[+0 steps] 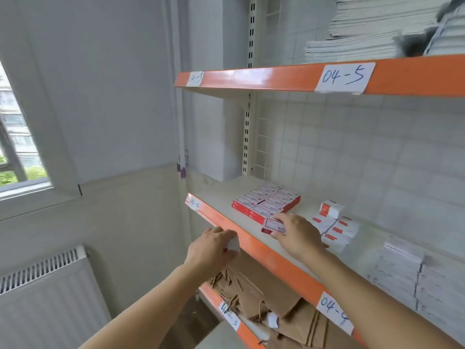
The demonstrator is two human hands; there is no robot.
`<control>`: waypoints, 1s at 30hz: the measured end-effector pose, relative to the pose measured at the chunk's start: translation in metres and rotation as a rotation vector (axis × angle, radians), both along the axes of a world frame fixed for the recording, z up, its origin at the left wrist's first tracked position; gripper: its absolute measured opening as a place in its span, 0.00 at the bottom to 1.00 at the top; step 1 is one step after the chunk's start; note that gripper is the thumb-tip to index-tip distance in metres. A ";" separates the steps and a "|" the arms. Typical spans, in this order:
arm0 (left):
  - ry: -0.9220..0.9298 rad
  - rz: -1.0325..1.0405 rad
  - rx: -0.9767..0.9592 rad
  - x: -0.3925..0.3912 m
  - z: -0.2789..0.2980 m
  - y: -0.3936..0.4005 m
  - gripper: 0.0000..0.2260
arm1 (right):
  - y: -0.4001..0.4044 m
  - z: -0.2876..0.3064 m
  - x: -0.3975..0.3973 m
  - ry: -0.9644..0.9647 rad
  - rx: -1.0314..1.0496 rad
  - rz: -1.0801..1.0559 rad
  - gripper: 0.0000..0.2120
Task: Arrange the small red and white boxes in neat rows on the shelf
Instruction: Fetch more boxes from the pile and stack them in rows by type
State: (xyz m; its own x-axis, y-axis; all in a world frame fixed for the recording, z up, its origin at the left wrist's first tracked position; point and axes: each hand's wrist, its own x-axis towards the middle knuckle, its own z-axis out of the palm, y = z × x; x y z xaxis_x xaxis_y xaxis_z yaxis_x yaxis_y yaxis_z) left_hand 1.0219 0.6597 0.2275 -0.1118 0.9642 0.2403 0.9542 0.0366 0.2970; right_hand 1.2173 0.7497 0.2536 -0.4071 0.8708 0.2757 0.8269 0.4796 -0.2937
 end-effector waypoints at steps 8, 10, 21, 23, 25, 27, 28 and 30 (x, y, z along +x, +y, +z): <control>-0.043 -0.059 0.056 -0.018 0.022 0.099 0.18 | 0.078 0.009 -0.020 0.001 0.026 -0.070 0.20; -0.056 -0.065 0.077 -0.026 0.026 0.120 0.18 | 0.096 0.013 -0.024 0.013 0.041 -0.089 0.20; -0.101 -0.222 0.093 -0.080 0.019 0.236 0.20 | 0.163 0.008 -0.066 0.023 0.034 -0.268 0.20; -0.094 -0.270 0.074 -0.089 0.018 0.258 0.21 | 0.174 0.006 -0.075 0.034 0.012 -0.328 0.20; -0.093 -0.320 0.057 -0.096 0.017 0.278 0.21 | 0.185 0.003 -0.083 0.032 -0.008 -0.384 0.19; -0.114 -0.372 0.031 -0.104 0.013 0.296 0.21 | 0.194 0.001 -0.090 0.030 -0.044 -0.445 0.19; -0.128 -0.390 0.021 -0.105 0.012 0.301 0.21 | 0.196 0.000 -0.091 0.030 -0.062 -0.466 0.20; -0.155 -0.423 0.001 -0.109 0.009 0.312 0.21 | 0.202 -0.002 -0.094 0.027 -0.089 -0.505 0.20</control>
State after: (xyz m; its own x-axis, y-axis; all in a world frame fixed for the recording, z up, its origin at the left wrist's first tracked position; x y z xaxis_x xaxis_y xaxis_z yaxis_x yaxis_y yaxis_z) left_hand 0.9129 0.9715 0.2361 0.2571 0.9326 0.2531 0.8296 -0.3474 0.4372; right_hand 1.1236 0.9519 0.2520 0.0764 0.9775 0.1965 0.9404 -0.0052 -0.3400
